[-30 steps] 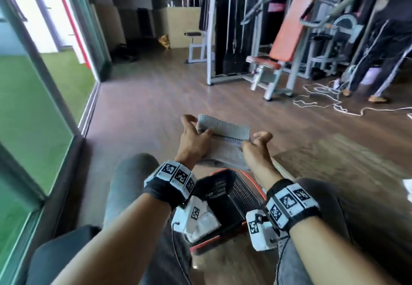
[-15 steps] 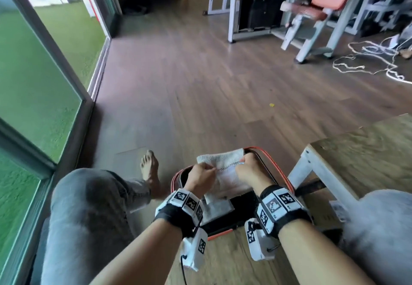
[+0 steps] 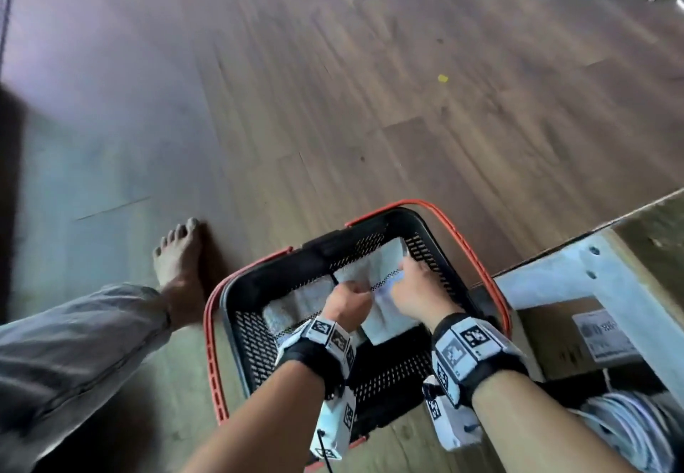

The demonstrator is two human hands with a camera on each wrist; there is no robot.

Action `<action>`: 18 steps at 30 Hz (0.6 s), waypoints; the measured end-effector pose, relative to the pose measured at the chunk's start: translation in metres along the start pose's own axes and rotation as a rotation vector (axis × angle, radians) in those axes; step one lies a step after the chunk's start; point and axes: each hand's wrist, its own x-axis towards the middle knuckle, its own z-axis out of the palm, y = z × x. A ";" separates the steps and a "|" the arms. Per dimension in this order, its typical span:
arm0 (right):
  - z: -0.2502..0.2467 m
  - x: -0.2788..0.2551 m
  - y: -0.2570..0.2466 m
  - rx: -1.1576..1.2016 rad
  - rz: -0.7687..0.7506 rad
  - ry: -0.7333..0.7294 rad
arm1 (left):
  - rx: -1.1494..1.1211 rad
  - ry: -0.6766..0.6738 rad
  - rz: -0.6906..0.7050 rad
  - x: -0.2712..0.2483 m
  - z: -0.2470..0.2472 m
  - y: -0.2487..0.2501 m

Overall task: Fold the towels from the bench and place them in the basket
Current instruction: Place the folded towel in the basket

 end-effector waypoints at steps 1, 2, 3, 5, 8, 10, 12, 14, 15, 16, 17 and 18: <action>0.003 0.007 0.000 0.000 -0.001 -0.008 | -0.001 -0.010 -0.004 0.009 0.003 -0.002; 0.007 0.015 0.001 -0.001 0.008 -0.021 | 0.002 -0.027 -0.009 0.017 0.008 -0.004; 0.009 0.016 0.000 -0.002 0.011 -0.030 | 0.004 -0.034 -0.012 0.019 0.007 -0.004; 0.014 0.022 0.002 -0.005 0.027 -0.059 | 0.006 -0.049 -0.046 0.029 0.009 -0.010; 0.019 0.027 0.006 0.008 0.035 -0.101 | -0.003 -0.053 -0.096 0.046 0.011 -0.029; 0.021 0.029 0.006 0.010 0.047 -0.117 | -0.001 -0.013 -0.108 0.047 0.009 -0.034; 0.021 0.026 0.003 0.026 0.061 -0.133 | -0.023 0.027 -0.100 0.042 0.008 -0.033; 0.020 0.022 0.000 0.052 0.051 -0.122 | -0.039 0.045 -0.101 0.037 0.007 -0.029; 0.020 0.021 0.000 0.053 0.045 -0.125 | -0.033 0.048 -0.107 0.037 0.007 -0.029; 0.020 0.020 0.001 0.044 0.040 -0.134 | -0.021 0.046 -0.114 0.037 0.007 -0.028; 0.019 0.019 0.002 0.033 0.038 -0.144 | -0.009 0.045 -0.118 0.038 0.006 -0.027; 0.017 0.017 0.002 0.025 0.041 -0.154 | 0.002 0.042 -0.134 0.037 0.005 -0.026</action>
